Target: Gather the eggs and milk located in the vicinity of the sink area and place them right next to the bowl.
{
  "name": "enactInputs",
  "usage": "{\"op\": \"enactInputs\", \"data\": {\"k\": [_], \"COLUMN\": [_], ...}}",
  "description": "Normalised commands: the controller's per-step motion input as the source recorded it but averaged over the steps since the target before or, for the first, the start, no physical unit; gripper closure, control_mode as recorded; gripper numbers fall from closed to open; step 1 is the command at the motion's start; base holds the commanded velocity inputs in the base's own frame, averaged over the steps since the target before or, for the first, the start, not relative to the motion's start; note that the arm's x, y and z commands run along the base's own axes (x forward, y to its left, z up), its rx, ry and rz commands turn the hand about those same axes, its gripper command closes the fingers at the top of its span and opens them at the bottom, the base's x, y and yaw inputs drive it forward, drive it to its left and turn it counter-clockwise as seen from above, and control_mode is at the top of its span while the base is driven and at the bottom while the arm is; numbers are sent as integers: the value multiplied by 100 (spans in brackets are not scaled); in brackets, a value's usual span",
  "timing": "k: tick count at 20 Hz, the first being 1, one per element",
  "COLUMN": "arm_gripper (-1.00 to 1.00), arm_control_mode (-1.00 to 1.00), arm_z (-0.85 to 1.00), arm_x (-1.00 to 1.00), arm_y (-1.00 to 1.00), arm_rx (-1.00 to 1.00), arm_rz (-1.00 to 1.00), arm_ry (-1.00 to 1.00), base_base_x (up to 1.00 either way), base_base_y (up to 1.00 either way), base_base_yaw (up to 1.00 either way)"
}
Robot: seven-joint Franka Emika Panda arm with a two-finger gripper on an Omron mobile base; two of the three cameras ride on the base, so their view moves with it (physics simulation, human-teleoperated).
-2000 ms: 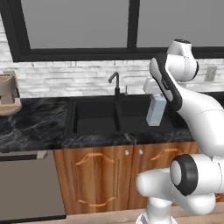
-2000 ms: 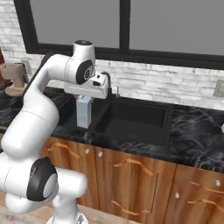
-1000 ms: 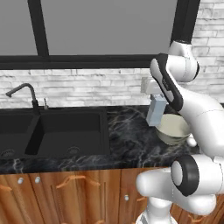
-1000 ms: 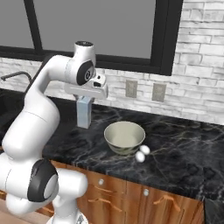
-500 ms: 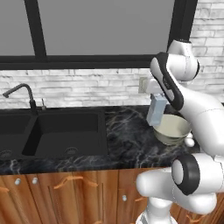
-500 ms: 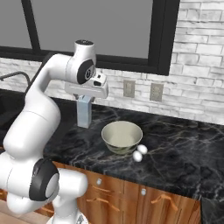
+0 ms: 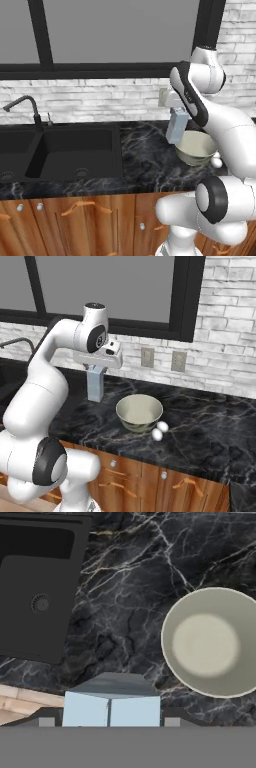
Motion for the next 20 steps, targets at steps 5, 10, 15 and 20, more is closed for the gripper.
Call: {"op": "enactInputs", "data": {"k": [5,10,15,20], "arm_gripper": [100,100,100,100], "arm_control_mode": [-100,-100,-100,-100], "arm_z": [0,-22,-68,-56], "arm_x": [61,25,0,0], "arm_y": [31,1,0,0], "arm_rx": [-3,0,-1,-1], "arm_rz": [-4,0,0,0], "arm_ry": [1,7,11,1], "base_base_x": [0,0,0,0], "base_base_y": [0,0,0,0], "base_base_yaw": [0,0,0,0]}}
